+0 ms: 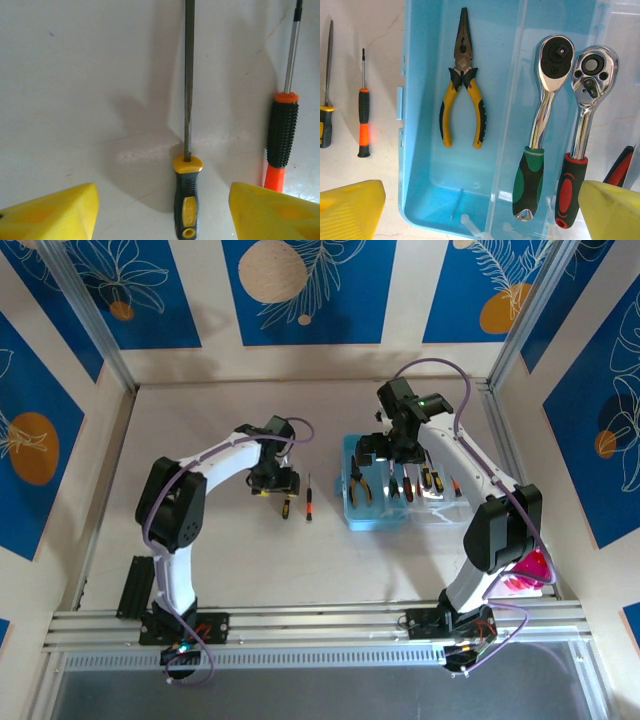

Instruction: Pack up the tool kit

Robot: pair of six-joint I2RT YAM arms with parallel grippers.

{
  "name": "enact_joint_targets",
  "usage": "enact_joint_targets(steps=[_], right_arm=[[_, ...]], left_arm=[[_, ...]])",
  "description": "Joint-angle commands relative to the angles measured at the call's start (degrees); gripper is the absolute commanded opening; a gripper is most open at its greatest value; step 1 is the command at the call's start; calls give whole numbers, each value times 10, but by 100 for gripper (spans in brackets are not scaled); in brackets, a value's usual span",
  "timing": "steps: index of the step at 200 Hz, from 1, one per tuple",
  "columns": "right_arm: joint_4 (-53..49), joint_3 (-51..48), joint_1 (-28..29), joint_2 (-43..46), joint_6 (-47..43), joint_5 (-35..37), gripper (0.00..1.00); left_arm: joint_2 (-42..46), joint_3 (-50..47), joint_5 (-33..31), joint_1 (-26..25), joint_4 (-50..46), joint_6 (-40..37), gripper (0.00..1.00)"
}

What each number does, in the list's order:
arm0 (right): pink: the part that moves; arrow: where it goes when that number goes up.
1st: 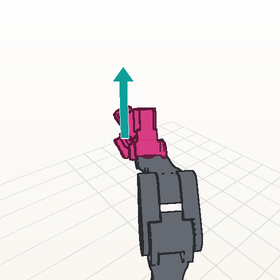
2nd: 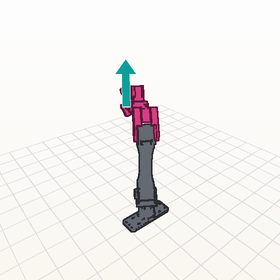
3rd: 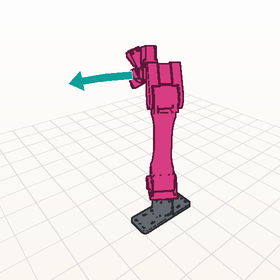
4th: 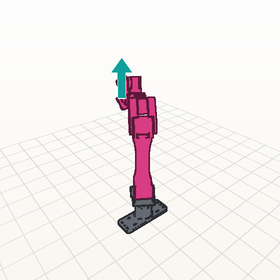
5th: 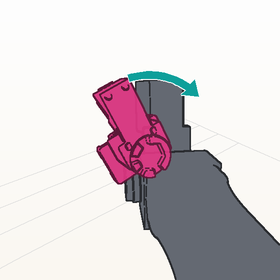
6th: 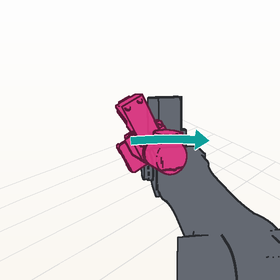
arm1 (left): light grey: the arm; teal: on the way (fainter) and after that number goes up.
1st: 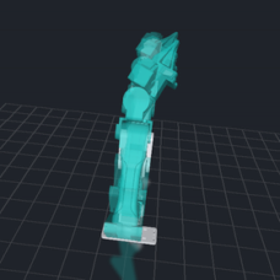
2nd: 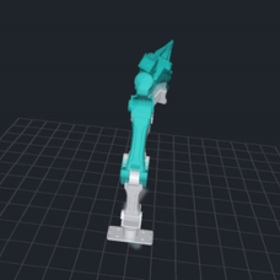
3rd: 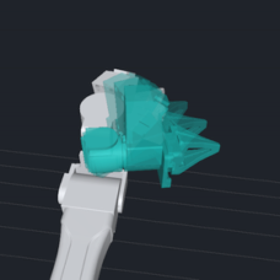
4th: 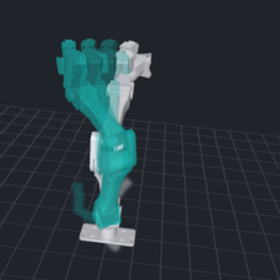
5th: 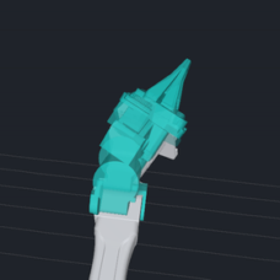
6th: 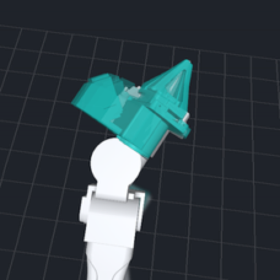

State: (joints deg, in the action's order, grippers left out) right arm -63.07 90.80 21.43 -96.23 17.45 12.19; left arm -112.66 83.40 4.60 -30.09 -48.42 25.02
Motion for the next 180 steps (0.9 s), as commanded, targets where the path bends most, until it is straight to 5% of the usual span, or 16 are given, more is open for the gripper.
enact_joint_targets(steps=[1, 65, 137, 180], right_arm=[[-11, 10, 3, 2, -7, -17, 99], [-6, 0, -1, 6, -7, -21, 99], [2, -12, -11, 14, -10, -34, 99], [26, -25, -17, 39, -20, -83, 99]], left_arm=[[-14, -9, 0, -14, 2, 7, 65], [-61, -16, -3, -31, 15, 19, 46], [-55, -1, -24, -31, -2, 7, 0], [1, 42, 28, -19, -8, -3, 0]])
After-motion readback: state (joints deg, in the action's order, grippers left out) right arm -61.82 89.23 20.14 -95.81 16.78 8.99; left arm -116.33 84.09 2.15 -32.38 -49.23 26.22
